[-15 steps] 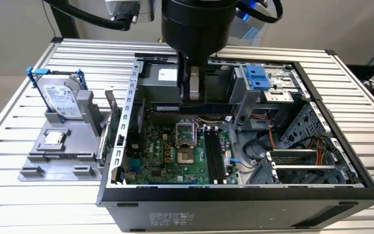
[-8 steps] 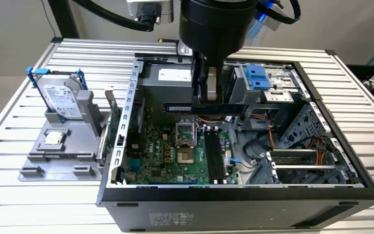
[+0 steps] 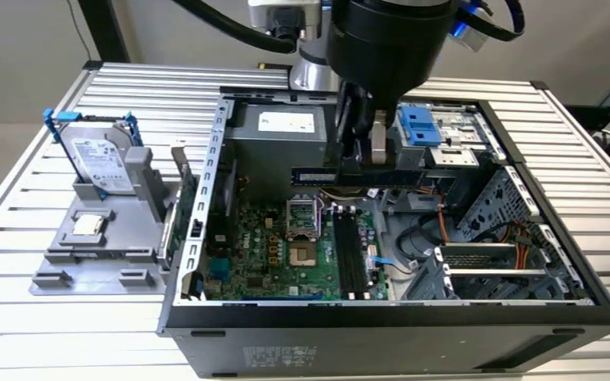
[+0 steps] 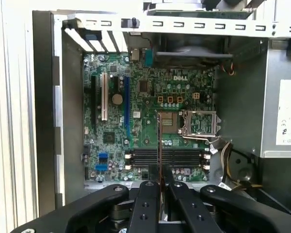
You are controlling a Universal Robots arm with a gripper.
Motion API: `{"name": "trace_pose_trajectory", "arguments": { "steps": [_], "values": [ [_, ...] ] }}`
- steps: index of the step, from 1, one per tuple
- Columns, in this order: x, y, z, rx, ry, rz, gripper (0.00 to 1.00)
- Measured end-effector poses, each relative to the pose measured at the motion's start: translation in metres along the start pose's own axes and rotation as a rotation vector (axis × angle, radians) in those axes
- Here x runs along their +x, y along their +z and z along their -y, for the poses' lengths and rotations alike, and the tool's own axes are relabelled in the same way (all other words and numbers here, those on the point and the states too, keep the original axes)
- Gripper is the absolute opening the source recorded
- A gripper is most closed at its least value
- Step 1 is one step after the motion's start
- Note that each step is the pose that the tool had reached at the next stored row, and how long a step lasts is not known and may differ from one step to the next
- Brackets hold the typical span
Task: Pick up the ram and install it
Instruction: 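Pick up the ram and move it above insertion slot, then insert the ram into the slot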
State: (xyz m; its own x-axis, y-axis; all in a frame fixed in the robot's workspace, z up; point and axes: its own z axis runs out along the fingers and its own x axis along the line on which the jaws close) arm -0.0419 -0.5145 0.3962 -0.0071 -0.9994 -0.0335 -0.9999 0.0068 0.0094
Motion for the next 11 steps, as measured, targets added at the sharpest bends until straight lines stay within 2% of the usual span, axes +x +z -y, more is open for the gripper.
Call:
{"name": "trace_pose_trajectory", "arguments": {
  "steps": [11],
  "values": [
    [-0.0002,-0.0004,0.0357,0.0000,0.000,-0.0001,0.00]
  ]
}}
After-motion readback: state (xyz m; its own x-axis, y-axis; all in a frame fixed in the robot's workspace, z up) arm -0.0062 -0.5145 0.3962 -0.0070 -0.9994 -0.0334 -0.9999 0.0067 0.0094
